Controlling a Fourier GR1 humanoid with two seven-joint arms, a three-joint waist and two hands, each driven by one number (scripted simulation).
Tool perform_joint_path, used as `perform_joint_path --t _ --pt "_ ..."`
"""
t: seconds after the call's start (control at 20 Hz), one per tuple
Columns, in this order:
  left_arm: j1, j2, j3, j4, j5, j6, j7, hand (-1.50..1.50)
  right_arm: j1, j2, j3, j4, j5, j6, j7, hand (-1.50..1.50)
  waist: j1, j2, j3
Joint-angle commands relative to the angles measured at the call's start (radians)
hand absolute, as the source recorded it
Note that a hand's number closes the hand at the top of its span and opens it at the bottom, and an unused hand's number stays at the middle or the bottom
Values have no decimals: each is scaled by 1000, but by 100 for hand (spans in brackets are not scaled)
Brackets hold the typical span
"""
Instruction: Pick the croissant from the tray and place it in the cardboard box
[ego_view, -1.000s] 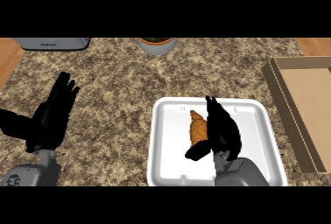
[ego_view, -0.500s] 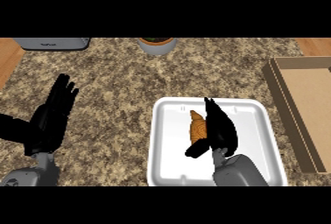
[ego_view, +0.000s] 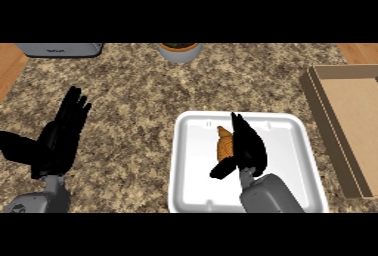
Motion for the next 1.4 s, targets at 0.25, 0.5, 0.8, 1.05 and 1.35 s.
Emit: perform_joint_path --t 0.25,0.5,0.8,1.05,1.35 --pt "-63 -20 20 48 -25 4 3 0 -31 0 43 10 6 8 36 -150 -4 0 0" --pt "-37 15 59 1 1 -32 30 0 19 -49 -18 65 24 12 -160 150 -3 0 0" --pt "-37 -17 31 -42 -26 6 80 0 4 0 81 59 157 -44 -87 150 -2 -1 0" --pt "3 -24 21 -49 -18 -26 43 0 -78 -18 72 98 173 36 -179 150 0 -1 0" --pt "-27 -65 -17 -40 -83 38 40 0 -214 0 86 272 217 -44 -307 150 6 1 0"
